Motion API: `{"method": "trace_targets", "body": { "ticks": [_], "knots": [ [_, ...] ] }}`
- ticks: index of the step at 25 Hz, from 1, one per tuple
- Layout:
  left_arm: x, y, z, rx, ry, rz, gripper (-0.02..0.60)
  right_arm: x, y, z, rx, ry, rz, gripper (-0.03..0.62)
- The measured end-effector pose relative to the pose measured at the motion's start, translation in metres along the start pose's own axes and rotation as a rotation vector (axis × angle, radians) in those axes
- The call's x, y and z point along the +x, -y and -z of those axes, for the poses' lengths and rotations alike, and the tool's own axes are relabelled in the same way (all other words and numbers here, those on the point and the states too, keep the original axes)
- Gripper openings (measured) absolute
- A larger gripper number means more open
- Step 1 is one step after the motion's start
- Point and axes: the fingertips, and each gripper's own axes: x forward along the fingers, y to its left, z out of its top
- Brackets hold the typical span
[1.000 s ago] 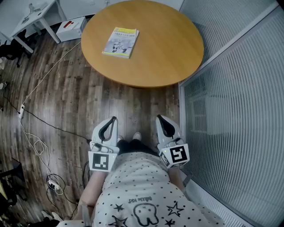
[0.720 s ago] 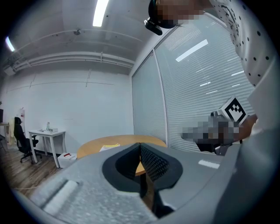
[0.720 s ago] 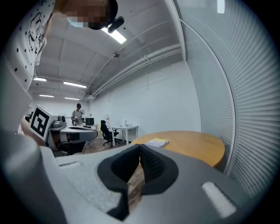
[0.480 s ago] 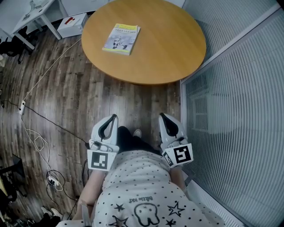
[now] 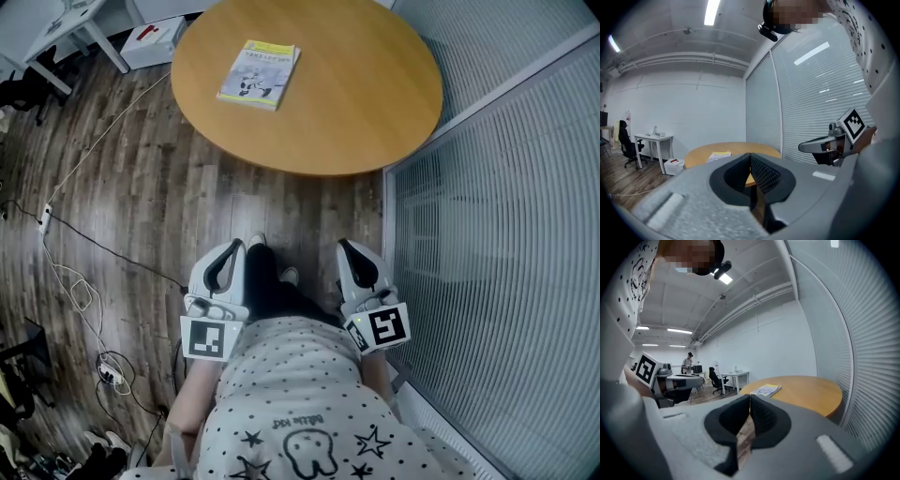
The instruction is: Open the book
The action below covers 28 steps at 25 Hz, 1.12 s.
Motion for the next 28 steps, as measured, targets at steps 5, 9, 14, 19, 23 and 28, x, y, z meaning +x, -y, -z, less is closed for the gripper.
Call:
{"method": "trace_targets", "body": {
  "ticks": [5,9,14,19,23,28],
  "knots": [
    [0.016,-0.023,0.005,-0.010,-0.002,-0.005,0.011,0.028,0.000,0.004,0.001,-0.027,-0.010,0.005],
    [0.040,-0.051,0.004,-0.018,-0.007,0.000,0.011,0.062,0.008,-0.003,0.003,-0.034,0.004,0.005],
    [0.074,-0.096,-0.017,-0.012,-0.005,0.011,0.011,0.112,0.016,-0.028,0.008,-0.024,0.033,0.005],
    [0.096,-0.138,-0.037,-0.002,0.005,0.021,0.011,0.149,0.013,-0.050,0.016,-0.018,0.063,0.005],
    [0.107,-0.156,-0.037,0.006,0.000,0.055,0.011,0.170,0.009,-0.049,0.032,-0.037,0.084,0.005],
    [0.113,-0.181,-0.034,0.005,-0.011,0.065,0.011,0.187,0.010,-0.049,0.043,-0.040,0.125,0.005]
  ]
}}
